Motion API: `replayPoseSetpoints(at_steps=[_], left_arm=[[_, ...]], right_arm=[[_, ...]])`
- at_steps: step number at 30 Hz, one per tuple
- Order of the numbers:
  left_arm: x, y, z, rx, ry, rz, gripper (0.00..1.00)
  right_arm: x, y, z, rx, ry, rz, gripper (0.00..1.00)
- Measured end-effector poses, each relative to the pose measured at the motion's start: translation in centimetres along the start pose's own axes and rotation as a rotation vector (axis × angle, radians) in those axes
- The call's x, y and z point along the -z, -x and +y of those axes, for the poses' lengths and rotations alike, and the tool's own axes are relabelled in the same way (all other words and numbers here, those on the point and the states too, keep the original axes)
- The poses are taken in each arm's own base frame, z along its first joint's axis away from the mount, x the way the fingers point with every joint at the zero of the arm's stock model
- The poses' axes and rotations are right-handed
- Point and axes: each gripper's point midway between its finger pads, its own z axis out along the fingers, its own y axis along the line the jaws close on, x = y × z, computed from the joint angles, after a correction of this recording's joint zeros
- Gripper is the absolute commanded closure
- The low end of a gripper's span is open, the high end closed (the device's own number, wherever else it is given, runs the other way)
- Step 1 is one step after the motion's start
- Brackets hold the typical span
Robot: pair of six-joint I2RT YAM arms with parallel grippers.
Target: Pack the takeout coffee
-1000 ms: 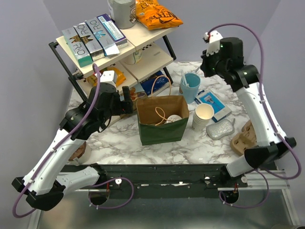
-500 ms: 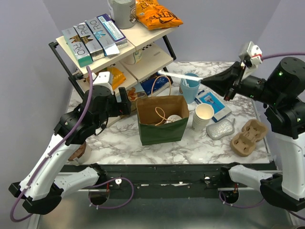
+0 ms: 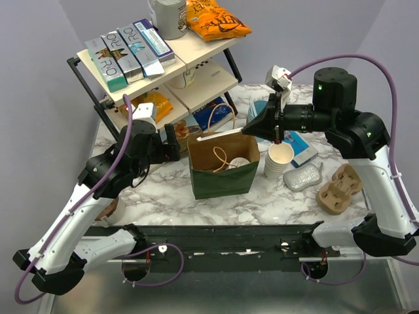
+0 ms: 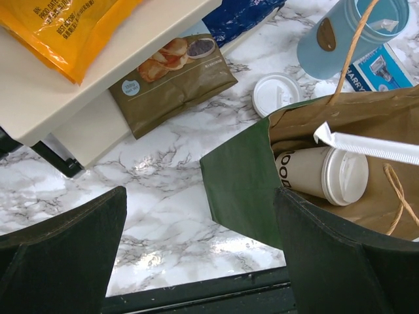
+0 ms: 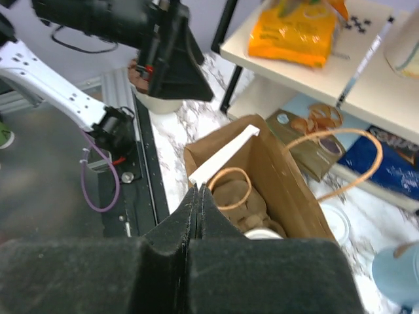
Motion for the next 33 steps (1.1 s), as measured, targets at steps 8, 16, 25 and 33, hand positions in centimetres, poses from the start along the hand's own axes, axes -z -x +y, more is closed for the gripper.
replayPoseSetpoints(at_steps=[8, 16, 25, 33], left_arm=[[0.3, -0.5, 0.4, 0.007, 0.004, 0.003, 0.01], [-0.1, -1.0, 0.6, 0.011, 0.015, 0.01, 0.01], [-0.7, -2.1, 1.1, 0.018, 0.028, 0.019, 0.01], [-0.4, -2.1, 1.5, 0.038, 0.032, 0.0, 0.01]], right_arm=[[-0.5, -1.6, 0.0, 0.005, -0.022, 0.069, 0.99], [-3.2, -4.6, -1.4, -0.046, -0.021, 0.19, 0.98], [-8.0, -6.3, -2.4, -0.101, -0.013, 0.284, 0.51], [-8.5, -6.8, -3.5, -0.147, -0.1, 0.285, 0.03]])
